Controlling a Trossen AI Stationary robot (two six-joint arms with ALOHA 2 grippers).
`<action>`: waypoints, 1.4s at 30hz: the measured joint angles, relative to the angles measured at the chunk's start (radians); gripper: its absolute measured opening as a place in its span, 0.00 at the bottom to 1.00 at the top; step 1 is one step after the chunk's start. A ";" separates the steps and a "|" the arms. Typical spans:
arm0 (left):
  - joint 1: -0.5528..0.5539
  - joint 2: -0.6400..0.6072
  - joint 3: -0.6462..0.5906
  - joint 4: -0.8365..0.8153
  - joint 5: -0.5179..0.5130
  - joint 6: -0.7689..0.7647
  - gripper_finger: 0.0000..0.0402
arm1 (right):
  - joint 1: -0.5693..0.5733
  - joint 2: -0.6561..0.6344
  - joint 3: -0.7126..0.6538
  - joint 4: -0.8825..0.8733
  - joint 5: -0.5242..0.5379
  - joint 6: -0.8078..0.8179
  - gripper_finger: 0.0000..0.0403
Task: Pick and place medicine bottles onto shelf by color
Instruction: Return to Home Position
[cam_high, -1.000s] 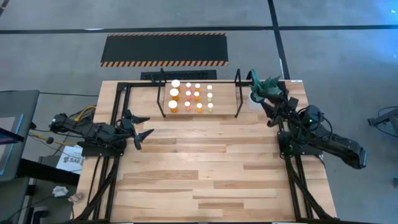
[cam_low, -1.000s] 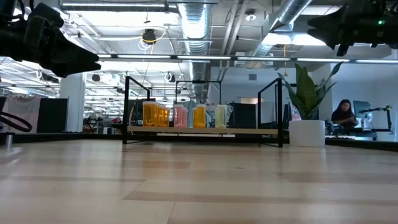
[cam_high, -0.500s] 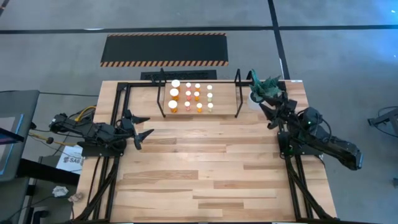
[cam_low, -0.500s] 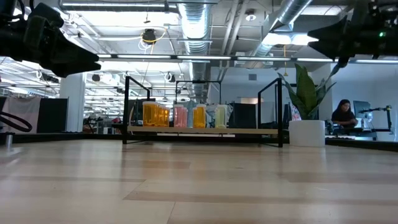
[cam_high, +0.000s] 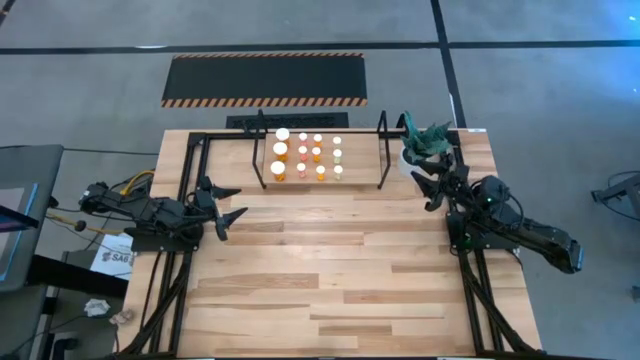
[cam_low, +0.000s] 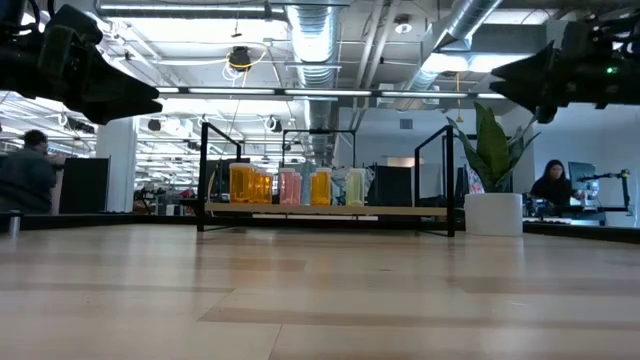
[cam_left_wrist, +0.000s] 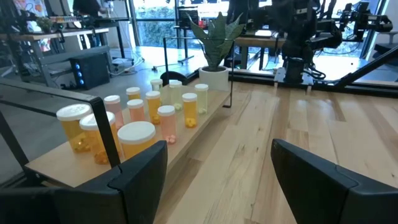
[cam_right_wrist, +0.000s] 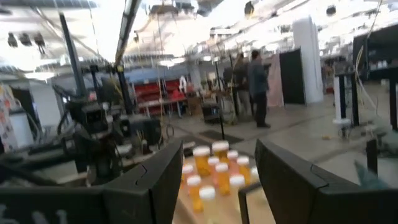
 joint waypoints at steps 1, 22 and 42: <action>0.000 0.000 0.000 0.000 0.000 0.000 0.68 | 0.000 0.000 0.000 -0.017 0.000 0.000 0.56; 0.000 0.000 0.000 0.000 0.000 0.000 0.68 | 0.000 0.000 0.000 -0.262 0.008 -0.003 0.56; 0.000 0.000 0.000 0.000 0.000 0.000 0.68 | 0.000 0.000 0.000 -0.273 0.007 -0.002 0.56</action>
